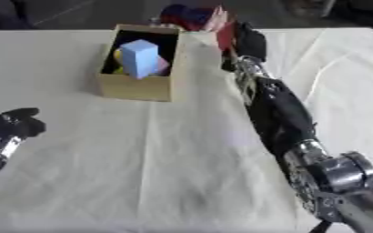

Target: Pick up objects on the table and place them in the box.

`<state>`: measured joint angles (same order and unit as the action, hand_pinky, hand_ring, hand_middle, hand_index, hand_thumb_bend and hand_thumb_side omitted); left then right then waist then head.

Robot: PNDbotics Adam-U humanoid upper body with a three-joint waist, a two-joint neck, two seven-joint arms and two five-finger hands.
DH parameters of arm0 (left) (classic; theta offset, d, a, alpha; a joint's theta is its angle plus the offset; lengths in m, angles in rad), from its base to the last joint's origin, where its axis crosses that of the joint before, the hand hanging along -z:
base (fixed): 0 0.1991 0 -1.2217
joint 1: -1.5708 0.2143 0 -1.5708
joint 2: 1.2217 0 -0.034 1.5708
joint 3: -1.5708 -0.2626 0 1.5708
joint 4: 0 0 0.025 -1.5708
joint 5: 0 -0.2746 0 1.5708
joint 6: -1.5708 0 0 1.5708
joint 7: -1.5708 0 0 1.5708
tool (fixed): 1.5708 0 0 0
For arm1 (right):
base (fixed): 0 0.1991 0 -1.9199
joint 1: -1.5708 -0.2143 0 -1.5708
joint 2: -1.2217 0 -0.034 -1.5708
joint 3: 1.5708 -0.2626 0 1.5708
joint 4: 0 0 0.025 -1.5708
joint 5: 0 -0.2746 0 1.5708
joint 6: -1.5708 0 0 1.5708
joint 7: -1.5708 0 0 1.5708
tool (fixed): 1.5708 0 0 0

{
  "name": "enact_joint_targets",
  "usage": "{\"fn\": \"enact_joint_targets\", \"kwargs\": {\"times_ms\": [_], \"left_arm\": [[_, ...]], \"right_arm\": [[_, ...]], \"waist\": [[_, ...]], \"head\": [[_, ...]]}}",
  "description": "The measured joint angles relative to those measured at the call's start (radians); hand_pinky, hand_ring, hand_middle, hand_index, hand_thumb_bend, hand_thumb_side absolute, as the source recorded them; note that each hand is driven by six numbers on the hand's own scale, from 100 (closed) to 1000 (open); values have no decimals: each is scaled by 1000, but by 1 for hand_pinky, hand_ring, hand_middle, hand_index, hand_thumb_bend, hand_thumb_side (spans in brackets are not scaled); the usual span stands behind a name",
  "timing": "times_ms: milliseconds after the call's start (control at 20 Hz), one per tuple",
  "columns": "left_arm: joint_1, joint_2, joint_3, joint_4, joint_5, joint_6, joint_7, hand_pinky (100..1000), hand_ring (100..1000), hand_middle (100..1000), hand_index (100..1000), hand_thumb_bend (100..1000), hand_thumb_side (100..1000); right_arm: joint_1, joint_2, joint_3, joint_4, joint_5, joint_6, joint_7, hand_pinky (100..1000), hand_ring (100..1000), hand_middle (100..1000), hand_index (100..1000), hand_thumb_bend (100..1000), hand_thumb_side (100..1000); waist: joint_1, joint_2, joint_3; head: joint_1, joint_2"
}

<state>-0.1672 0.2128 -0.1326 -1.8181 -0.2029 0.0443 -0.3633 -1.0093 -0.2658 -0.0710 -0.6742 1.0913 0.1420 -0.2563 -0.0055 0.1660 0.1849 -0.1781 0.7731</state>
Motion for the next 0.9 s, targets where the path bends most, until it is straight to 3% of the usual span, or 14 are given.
{"fn": "enact_joint_targets", "kwargs": {"times_ms": [200, 400, 500, 700, 900], "left_arm": [[1, 0, 0, 0, 0, 0, 0, 817, 747, 657, 865, 100, 706], [1, 0, 0, 0, 0, 0, -1, 817, 747, 657, 865, 100, 705], [1, 0, 0, 0, 0, 0, -1, 817, 747, 657, 865, 100, 705], [1, -1, -1, 0, 0, 0, -2, 817, 747, 656, 865, 100, 707], [1, -1, -1, 0, 0, 2, -3, 817, 747, 656, 865, 100, 707]], "right_arm": [[-21, 7, 40, -76, -109, -73, 67, 811, 520, 631, 863, 100, 231], [-29, 35, 80, -111, -160, -130, 145, 818, 551, 664, 893, 100, 286], [-30, 55, 95, -115, -162, -155, 181, 822, 587, 695, 911, 100, 392], [-30, 82, 116, -116, -147, -192, 236, 851, 763, 823, 961, 100, 599], [-29, 91, 120, -118, -94, -194, 254, 879, 831, 888, 979, 100, 724]], "waist": [[0, -1, 1], [0, -1, 8], [0, -1, 11], [0, -1, 18], [0, -1, 21]], "head": [[0, 0], [-4, 0], [-8, 0], [-10, 0], [-10, 0]]}}
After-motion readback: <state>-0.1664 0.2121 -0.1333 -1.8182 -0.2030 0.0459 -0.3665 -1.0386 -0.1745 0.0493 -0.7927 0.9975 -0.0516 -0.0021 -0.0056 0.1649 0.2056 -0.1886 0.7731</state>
